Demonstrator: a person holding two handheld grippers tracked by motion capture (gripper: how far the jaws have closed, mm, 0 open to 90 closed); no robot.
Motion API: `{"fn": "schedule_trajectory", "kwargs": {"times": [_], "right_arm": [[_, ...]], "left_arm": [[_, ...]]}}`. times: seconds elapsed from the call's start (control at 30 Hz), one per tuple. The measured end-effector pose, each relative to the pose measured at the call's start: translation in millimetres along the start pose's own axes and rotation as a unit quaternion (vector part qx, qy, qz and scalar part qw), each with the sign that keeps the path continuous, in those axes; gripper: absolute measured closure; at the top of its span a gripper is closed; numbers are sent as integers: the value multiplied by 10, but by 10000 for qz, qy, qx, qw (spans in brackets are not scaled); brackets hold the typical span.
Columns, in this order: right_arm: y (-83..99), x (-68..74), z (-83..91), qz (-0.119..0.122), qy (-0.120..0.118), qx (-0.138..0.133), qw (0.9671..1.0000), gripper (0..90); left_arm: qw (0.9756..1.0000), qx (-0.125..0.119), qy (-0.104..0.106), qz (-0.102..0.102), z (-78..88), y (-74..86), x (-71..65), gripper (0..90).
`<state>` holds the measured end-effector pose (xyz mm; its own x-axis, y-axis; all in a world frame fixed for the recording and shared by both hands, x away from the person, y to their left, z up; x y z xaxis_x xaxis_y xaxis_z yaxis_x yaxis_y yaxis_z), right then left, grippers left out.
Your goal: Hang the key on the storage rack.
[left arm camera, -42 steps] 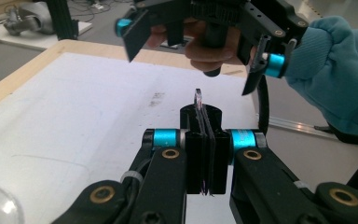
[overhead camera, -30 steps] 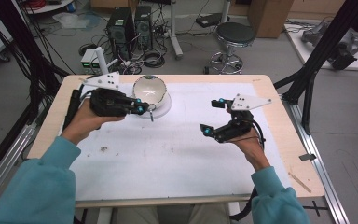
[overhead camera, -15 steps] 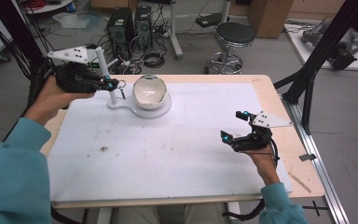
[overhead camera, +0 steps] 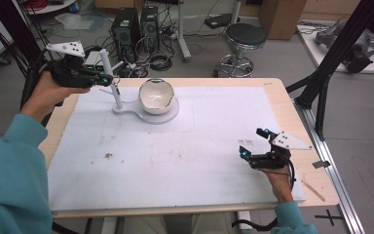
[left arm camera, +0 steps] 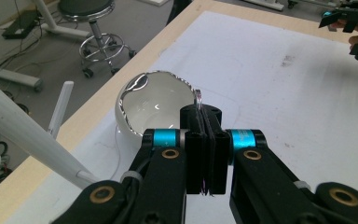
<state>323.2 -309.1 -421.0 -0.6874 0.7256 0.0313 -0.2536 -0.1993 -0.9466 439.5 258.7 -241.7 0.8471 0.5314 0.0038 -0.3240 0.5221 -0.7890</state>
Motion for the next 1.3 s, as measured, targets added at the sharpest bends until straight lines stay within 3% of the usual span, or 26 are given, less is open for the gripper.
{"fn": "schedule_trajectory", "kwargs": {"times": [0.43,0.67,0.97,1.3], "right_arm": [[251,-25,94,-114,169,-365,9991,6],[286,-27,91,-72,204,-374,9991,6],[304,-14,90,-116,234,-531,9982,6],[318,1,76,-39,293,-487,9984,6]], "left_arm": [[9986,439,-190,219,-133,152,176,882],[9968,659,-300,350,-206,249,248,882],[9955,786,-311,433,-265,294,298,882],[9939,869,-419,532,-296,331,379,882]]}}
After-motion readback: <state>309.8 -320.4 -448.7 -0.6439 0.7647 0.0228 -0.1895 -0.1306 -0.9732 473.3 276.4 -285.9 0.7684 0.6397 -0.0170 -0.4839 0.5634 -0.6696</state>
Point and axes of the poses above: each handheld gripper's, and its own axes: z roughly backward along the jaws, y roughly out of its underside, x roughly to its left, the point moved 1 cm from there along -z, roughly forward along the jaws, and after that the axes turned 6 degrees about x, right-handed, at the moved point
